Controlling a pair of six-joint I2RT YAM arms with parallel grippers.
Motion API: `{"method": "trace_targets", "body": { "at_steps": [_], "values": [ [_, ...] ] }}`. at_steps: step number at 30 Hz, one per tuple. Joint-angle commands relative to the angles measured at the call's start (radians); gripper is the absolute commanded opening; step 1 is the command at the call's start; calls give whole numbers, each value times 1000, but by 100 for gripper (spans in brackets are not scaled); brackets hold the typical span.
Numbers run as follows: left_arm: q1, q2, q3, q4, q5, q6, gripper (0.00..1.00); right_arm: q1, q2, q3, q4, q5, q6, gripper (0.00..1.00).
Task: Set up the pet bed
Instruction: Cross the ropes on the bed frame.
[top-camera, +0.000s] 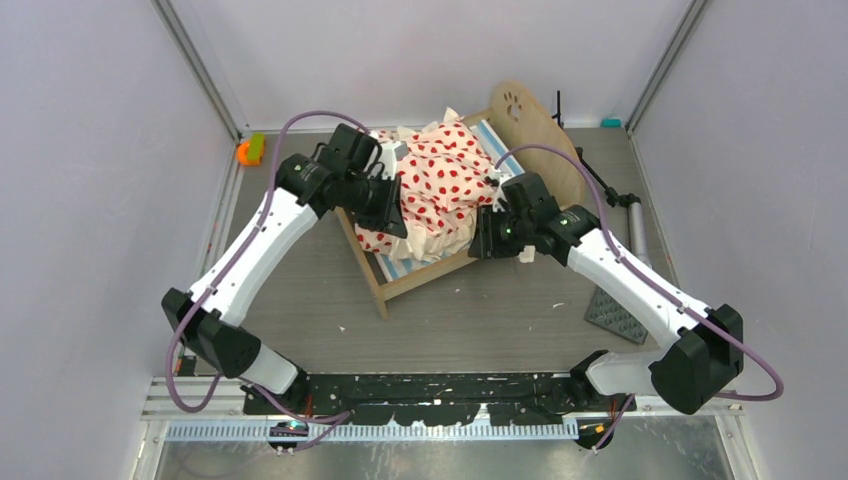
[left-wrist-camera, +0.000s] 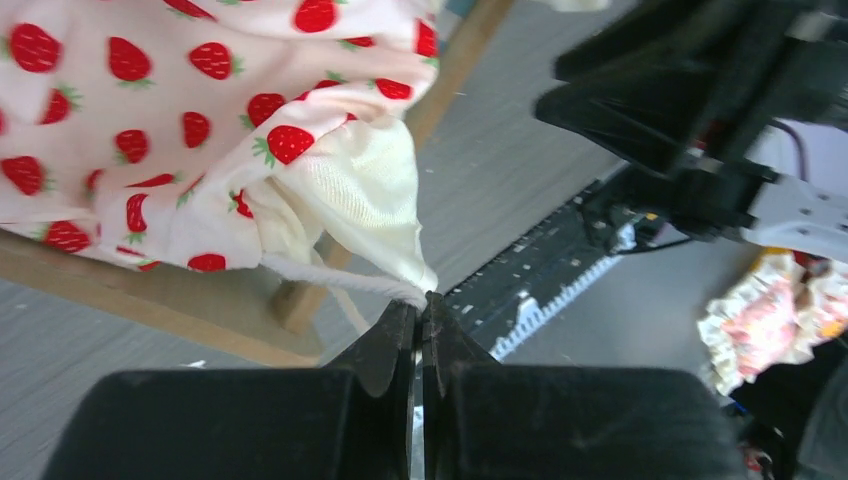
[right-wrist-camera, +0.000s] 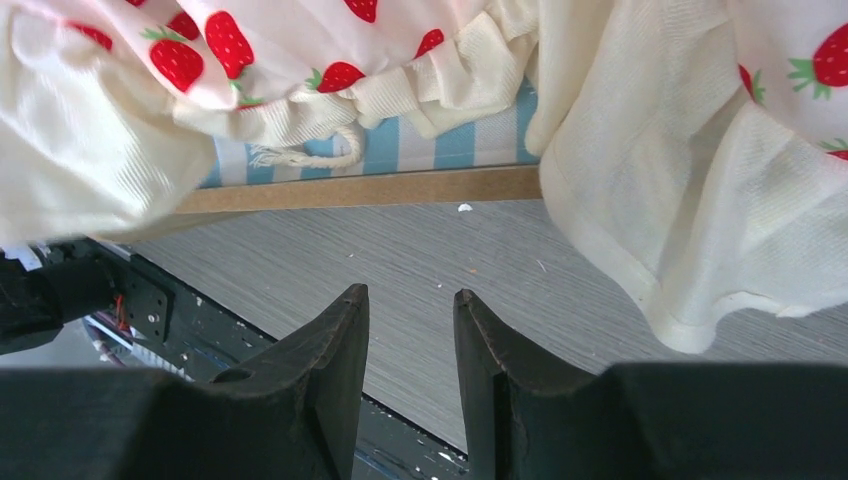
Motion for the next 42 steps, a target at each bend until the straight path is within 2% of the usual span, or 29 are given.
{"method": "trace_targets", "body": {
  "at_steps": [1,7,11,14,22,26,29,32,34,37,39,42],
  "values": [
    [-11,-88,-44,69,174,-124,0,-5,-30,-22,86,-48,26,42],
    [-11,-157,-180,278,291,-321,0,-5,-63,-102,191,-115,63,42],
    [-10,-170,-207,356,309,-388,0,-5,-136,-218,419,-251,90,43],
    [-16,-172,-225,368,309,-396,0,-3,-214,-317,549,-248,138,44],
    [-75,-221,-362,408,265,-409,0,-3,-248,-325,494,-183,102,45],
    [-104,-243,-381,359,186,-367,1,-3,-255,-343,518,-161,125,45],
    [-112,-263,-388,265,46,-289,12,-3,-280,-360,514,-121,129,45],
    [-113,-271,-365,157,-129,-218,35,-3,-293,-363,494,-96,117,46],
    [-113,-275,-344,88,-228,-194,45,-3,-294,-362,476,-80,109,47],
    [-113,-299,-326,52,-298,-167,60,-3,-300,-364,454,-50,96,48],
    [-114,-304,-301,40,-322,-149,64,-3,-305,-367,449,-32,94,48],
    [-115,-284,-224,24,-323,-110,65,-3,-312,-369,441,-17,96,49]
  ]
}}
